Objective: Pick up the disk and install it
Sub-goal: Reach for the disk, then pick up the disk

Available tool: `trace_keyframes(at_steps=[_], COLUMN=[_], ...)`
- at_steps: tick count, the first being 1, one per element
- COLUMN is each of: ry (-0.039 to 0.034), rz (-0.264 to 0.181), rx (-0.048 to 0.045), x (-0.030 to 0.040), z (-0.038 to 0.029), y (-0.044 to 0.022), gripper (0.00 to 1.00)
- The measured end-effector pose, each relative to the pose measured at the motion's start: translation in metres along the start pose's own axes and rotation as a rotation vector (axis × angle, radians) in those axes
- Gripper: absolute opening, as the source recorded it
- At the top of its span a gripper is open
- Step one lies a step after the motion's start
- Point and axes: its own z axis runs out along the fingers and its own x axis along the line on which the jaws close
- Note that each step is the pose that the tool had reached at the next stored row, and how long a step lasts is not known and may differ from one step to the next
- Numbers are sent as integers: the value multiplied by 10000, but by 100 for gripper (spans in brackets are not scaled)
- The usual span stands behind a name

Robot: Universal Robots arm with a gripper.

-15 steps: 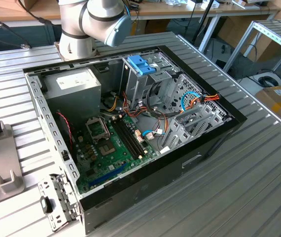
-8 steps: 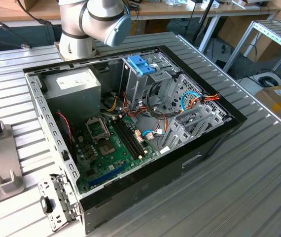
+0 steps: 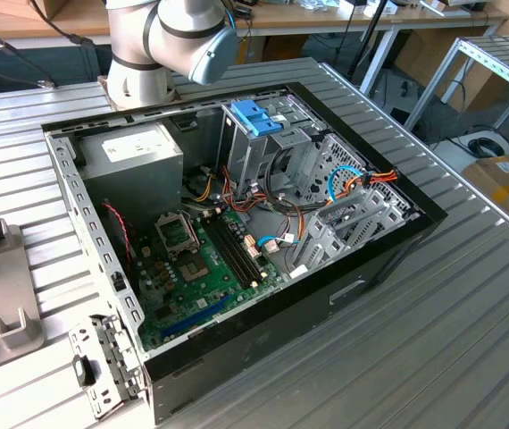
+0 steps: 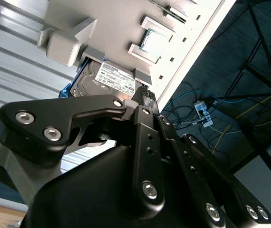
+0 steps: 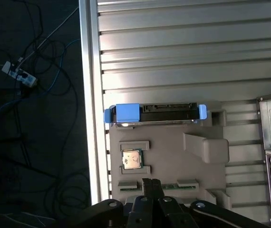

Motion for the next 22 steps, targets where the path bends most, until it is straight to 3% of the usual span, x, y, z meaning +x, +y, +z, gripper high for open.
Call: trace_keyframes(at_steps=[10, 22], ry=[9, 50], rz=[-249, -1266], rx=[7, 30], x=[-1, -1], z=[0, 0], y=[0, 0], gripper=[10, 10])
